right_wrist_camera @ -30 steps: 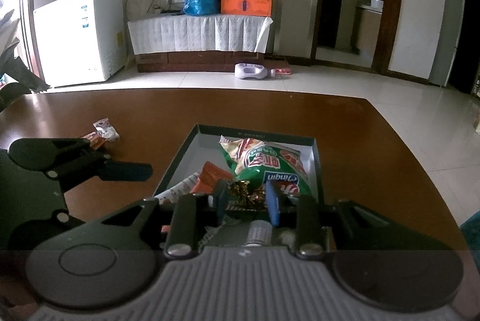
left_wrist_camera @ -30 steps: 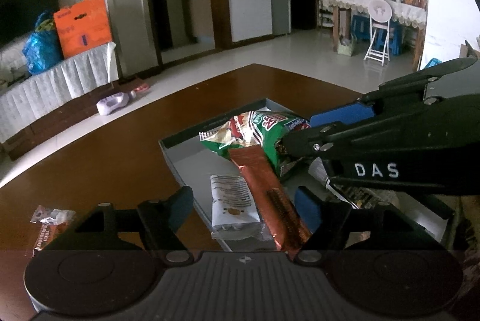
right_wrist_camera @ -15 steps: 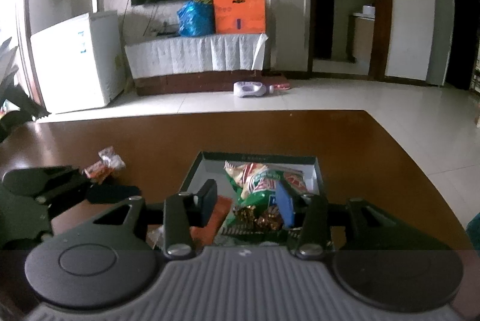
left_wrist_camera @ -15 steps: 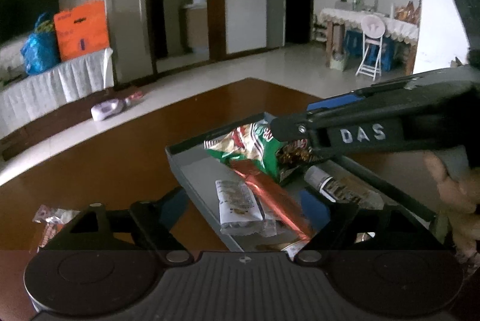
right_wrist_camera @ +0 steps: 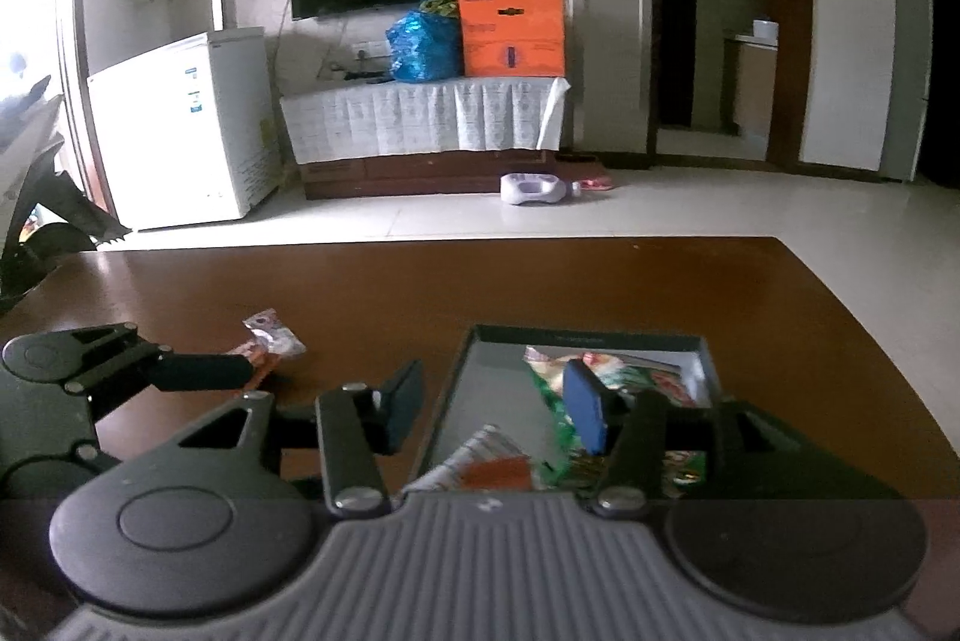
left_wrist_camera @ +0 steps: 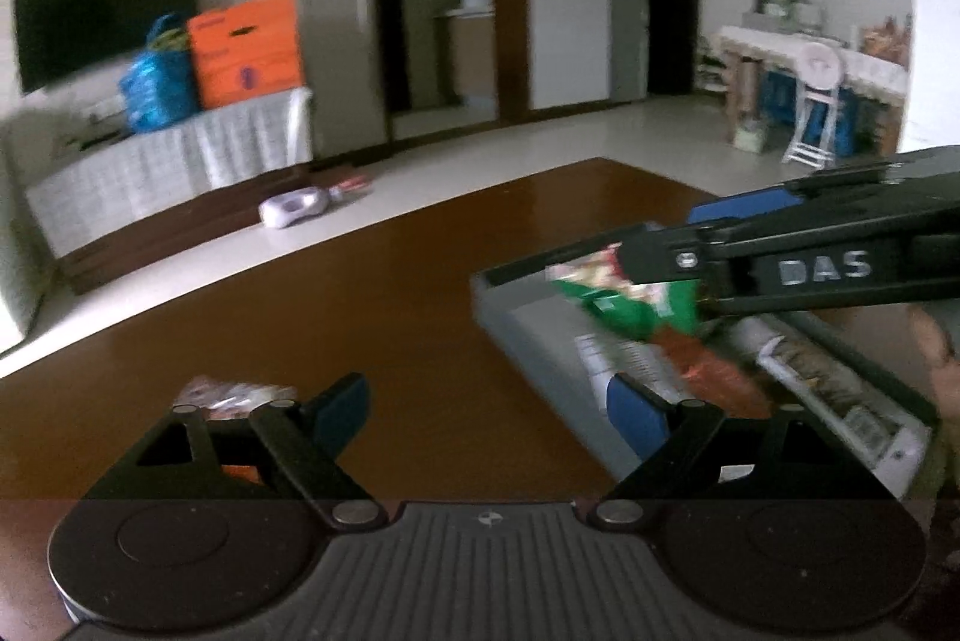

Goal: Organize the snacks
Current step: 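Move both open tools back to the remaining snacks on the table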

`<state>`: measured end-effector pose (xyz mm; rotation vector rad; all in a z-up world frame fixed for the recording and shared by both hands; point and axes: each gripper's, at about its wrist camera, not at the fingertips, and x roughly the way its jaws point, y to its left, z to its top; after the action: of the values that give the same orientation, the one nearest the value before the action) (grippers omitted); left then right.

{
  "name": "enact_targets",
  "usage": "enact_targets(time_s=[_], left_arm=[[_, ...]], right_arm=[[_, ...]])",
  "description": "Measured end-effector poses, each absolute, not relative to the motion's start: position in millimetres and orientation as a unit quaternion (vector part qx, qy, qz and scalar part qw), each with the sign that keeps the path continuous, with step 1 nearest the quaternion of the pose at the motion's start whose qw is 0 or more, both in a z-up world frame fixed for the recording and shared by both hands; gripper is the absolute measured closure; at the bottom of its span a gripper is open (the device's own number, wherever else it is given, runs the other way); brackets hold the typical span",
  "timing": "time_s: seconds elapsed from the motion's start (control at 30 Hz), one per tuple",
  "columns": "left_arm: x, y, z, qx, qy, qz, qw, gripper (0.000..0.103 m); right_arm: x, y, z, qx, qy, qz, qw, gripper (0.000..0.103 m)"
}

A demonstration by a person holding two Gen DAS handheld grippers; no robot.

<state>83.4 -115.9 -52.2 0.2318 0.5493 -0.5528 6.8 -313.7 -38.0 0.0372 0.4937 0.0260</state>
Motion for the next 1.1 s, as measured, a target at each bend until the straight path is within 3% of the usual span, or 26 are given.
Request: enact_targets(time_s=[0.43, 1.1], left_arm=[[120, -40, -63, 0.077, 0.296, -0.134, 0.943, 0.016], [162, -37, -91, 0.072, 0.294, -0.137, 0.943, 0.011]], right_arm=[[34, -252, -39, 0.004, 0.25, 0.056, 0.967, 0.047], [103, -206, -60, 0.001, 0.283, 0.082, 0.956, 0.044]])
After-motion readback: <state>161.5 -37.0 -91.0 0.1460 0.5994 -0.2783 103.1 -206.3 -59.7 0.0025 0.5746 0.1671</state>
